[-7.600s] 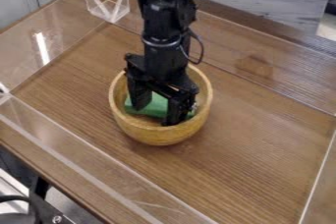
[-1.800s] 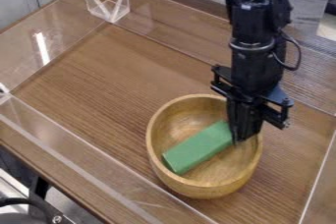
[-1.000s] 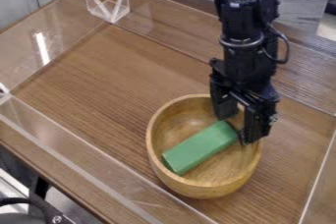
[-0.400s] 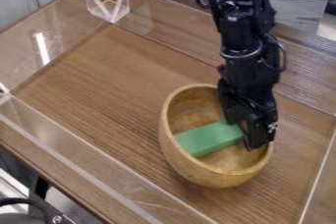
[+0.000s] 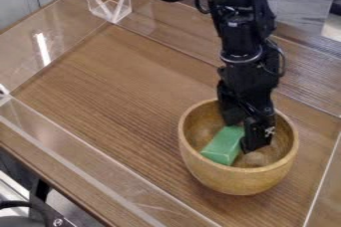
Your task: Remove the green block from inside the brown bowl and put it on the table
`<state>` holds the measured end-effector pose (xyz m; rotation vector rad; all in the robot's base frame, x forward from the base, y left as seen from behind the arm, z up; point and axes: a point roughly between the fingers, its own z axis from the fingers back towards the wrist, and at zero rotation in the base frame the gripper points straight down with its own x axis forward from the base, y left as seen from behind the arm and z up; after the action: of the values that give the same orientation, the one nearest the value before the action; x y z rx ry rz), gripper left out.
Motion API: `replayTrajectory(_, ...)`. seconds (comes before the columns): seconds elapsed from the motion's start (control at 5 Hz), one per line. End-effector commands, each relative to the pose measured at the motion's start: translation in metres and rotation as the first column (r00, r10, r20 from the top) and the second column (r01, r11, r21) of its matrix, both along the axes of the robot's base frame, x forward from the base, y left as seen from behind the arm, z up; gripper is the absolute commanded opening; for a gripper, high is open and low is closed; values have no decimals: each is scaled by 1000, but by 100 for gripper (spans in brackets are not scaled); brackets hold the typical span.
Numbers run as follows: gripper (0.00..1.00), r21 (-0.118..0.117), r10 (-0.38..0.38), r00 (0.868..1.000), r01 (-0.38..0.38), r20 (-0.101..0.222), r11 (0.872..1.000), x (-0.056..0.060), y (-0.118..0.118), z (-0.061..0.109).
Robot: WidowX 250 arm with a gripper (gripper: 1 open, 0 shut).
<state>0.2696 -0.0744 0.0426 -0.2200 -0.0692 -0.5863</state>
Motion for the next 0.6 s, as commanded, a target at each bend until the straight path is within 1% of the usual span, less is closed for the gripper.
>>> replayTrajectory(0.0, 100, 4, -2, 1000, 2, 5, 1000, 3, 3, -10)
replayTrajectory(0.2, 0, 6, 1, 1000, -1, -8, 1000, 0, 6, -13)
replayTrajectory(0.4, 0, 7, 8, 1000, -8, -26, 1000, -3, 8, -14)
